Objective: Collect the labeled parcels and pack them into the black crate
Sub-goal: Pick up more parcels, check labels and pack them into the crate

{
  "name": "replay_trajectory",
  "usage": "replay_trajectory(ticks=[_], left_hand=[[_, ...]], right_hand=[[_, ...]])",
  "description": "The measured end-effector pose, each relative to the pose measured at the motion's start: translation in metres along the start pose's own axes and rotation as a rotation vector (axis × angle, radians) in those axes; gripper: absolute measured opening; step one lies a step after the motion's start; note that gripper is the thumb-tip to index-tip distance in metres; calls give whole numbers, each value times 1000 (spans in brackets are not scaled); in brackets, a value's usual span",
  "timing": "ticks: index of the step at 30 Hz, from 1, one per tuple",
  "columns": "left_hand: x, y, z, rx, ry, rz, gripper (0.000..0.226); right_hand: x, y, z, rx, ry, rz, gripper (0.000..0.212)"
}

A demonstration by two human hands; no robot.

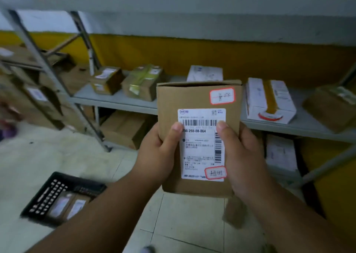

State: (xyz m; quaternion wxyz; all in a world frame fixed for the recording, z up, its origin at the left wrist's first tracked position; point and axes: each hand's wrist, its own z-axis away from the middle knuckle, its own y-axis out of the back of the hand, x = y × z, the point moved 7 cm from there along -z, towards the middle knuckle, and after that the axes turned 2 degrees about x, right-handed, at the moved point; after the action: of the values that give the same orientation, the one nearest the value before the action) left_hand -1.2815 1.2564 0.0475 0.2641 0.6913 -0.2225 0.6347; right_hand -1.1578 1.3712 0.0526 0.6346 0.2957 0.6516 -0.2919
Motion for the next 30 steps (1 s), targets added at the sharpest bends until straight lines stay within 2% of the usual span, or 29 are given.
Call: replay_trajectory(ticks=[2,6,8,9,11,14,15,18,21,23,26,30], left_hand=[[0,40,17,45,-13,11,40],[-7,150,46,99,4,-125,51],[-20,232,66,188,56,-203,55],[-27,276,78,234,89,-240,49],[-39,359,104,342,154,-337,29],[-49,461,140,487,208,-459,34],[-50,487,148,518,207,-474,35],[-49,540,159,573,196,-471,33],[-58,574,149,587,215,-465,37],[-72,594,132,612,213,-539,39],[-102,618,99,667,282,-693,41],[-125,641,47,667,369,-748,38]], right_hand=[[-9,-37,11,-62,27,38,44],[-3,-139,38,-143,13,37,39],[13,-216,51,-213,2,41,27],[21,-258,60,-246,3,55,23],[36,-346,81,-334,8,81,25],[47,-457,115,-477,38,117,23],[46,-483,124,-511,54,138,30],[48,-537,129,-555,132,233,58],[62,-578,116,-647,172,317,70],[78,-601,99,-678,208,420,69],[100,-629,66,-641,276,586,69],[116,-660,17,-609,264,665,65]])
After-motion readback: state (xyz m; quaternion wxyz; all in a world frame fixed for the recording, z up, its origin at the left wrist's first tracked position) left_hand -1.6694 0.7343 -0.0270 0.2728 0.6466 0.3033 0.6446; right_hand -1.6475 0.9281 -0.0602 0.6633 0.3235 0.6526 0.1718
